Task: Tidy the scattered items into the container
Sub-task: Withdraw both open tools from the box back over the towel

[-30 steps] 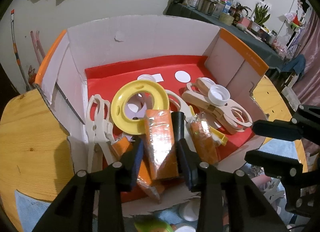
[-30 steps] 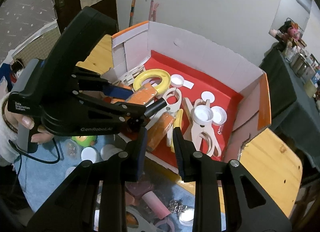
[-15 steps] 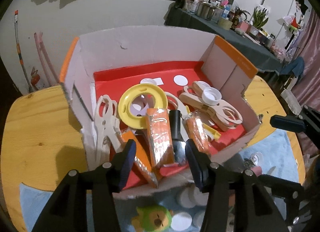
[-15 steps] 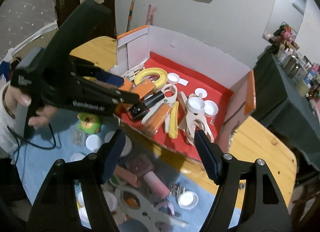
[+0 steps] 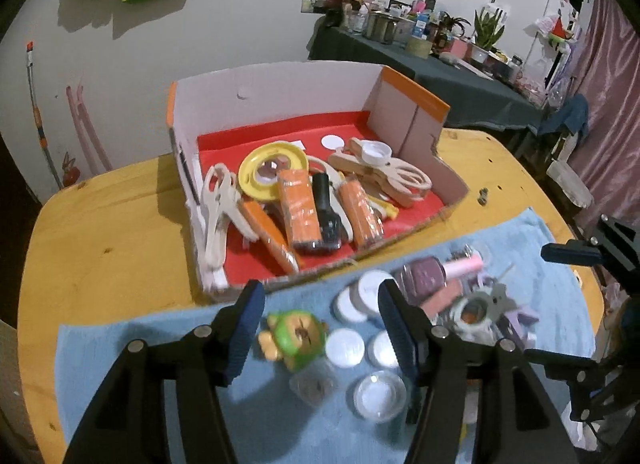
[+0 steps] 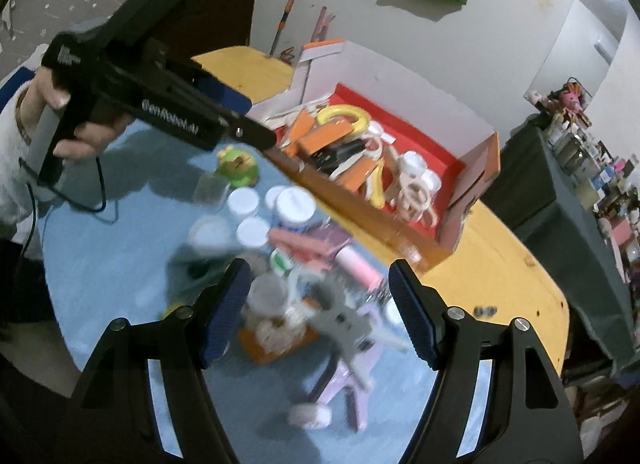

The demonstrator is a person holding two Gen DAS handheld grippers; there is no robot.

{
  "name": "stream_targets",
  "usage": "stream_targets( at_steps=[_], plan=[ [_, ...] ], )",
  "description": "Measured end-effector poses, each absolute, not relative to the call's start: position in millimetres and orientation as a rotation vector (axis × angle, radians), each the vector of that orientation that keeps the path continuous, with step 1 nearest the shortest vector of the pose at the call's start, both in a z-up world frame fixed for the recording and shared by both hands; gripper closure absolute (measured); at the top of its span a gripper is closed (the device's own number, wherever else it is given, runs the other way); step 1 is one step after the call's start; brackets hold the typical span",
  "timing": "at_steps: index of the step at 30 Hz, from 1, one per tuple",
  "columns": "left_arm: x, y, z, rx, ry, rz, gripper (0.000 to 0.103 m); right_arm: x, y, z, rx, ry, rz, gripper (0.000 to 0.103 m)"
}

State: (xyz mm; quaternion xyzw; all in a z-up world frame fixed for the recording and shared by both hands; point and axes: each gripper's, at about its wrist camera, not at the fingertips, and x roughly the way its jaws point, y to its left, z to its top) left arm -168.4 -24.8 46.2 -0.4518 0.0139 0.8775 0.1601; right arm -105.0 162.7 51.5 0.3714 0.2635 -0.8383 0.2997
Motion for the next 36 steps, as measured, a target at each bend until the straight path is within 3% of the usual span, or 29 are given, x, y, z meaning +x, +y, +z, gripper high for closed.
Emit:
stream_targets(
  at_steps=[7, 14, 23, 36],
  plan=[
    [-137.5, -26.5, 38.7, -1.282, 0.095, 2.479, 0.04, -73.9, 175.8, 38.7, 1.024, 0.642, -2.256, 0.032],
    [-110.9, -23.5, 12.5, -1.306, 0.228, 2.416, 0.041, -44.2, 201.3, 20.1, 1.068, 0.446, -2.451, 0.032],
    [-113.5, -26.7, -13.0, -1.329, 0.152, 2.269, 0.041, -27.0, 219.4, -20.4, 1.167, 0.186, -2.628, 0.032],
    [-126.0, -29.8, -22.3, -1.334, 0.148, 2.259, 0.041, -40.5, 220.1, -24.0, 1.171, 0.03, -2.718, 0.033]
  ],
)
